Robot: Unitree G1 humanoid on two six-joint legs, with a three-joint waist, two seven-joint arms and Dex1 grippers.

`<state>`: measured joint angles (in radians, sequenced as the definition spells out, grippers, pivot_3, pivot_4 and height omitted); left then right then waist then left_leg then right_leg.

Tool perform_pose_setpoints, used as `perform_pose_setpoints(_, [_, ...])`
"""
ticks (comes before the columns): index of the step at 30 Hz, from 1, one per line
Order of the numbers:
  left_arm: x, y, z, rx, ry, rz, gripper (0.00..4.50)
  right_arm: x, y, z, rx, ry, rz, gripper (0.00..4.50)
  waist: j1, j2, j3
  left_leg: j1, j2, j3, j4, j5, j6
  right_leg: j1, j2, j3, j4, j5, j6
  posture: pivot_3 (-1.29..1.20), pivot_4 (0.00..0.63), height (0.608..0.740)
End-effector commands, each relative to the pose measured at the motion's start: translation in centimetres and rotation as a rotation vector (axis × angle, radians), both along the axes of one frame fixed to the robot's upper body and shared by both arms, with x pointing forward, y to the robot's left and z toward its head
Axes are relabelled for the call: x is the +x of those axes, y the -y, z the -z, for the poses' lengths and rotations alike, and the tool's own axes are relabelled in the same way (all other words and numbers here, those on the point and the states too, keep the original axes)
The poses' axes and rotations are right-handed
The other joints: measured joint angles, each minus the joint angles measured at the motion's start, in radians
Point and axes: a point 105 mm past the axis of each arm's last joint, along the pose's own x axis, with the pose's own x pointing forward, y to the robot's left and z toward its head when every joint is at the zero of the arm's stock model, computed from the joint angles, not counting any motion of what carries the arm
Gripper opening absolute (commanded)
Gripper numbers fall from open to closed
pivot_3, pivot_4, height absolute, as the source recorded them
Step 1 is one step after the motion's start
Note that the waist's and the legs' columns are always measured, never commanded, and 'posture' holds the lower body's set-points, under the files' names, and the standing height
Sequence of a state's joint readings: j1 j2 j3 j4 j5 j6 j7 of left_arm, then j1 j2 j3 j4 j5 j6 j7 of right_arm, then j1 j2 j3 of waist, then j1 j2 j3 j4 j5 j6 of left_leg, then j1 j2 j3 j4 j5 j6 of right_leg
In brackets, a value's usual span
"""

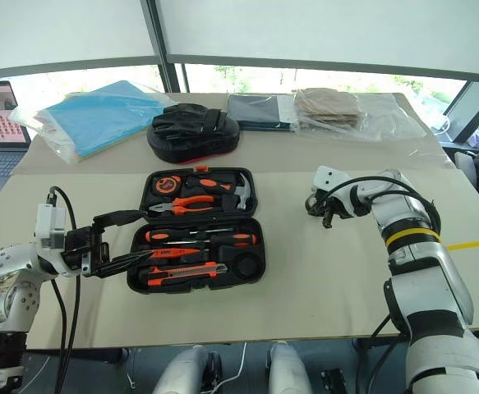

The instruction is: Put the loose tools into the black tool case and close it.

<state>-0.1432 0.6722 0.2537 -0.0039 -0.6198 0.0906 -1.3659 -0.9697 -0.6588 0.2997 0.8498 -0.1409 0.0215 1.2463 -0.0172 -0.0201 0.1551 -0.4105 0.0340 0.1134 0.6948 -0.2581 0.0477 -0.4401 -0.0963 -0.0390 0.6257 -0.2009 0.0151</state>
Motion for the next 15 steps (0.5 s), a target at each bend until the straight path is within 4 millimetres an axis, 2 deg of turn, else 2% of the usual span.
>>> perform_pose_setpoints(1, [-0.4,-0.2,0.0,0.017,0.013,0.011,4.5,-3.5,-4.7,-4.5,0.155,0.012,-0.304,0.04,0.0,0.0,0.0,0.0,0.0,0.0,0.0,0.0,0.0,0.0,0.0,0.0,0.0,0.0,0.0,0.0,0.15,0.74])
perform_pose_setpoints(4, [-0.7,-0.4,0.5,0.039,0.001,0.011,4.5,-7.3,-8.5,-5.6,0.241,-0.053,-0.437,0.04,-0.002,0.0,0.0,0.0,0.002,0.0,0.0,0.0,0.0,0.0,0.0,0.0,0.001,0.0,0.0,0.0,0.15,0.74])
perform_pose_setpoints(8, [-1.0,-0.3,1.0,0.066,0.008,0.025,4.5,-10.7,-10.6,-4.4,0.209,-0.115,-0.499,0.04,0.007,0.0,0.0,0.0,0.002,-0.001,0.0,-0.001,0.0,0.0,-0.001,-0.001,0.001,0.001,-0.001,0.0,0.15,0.74])
perform_pose_setpoints(11, [-1.4,0.0,0.8,0.069,0.029,0.036,4.5,-11.9,-11.4,-2.6,0.172,-0.157,-0.484,0.04,0.014,0.0,0.0,0.0,0.001,-0.001,0.001,-0.001,0.0,0.0,-0.003,-0.002,0.0,0.0,-0.001,0.0,0.15,0.74])
perform_pose_setpoints(15, [-2.3,-0.2,1.7,0.139,0.014,0.072,4.5,-12.3,-11.4,-1.0,0.125,-0.201,-0.451,0.04,0.012,0.0,0.0,0.0,0.0,-0.001,0.002,-0.001,0.0,0.0,-0.003,-0.002,0.0,0.0,-0.001,0.0,0.15,0.74])
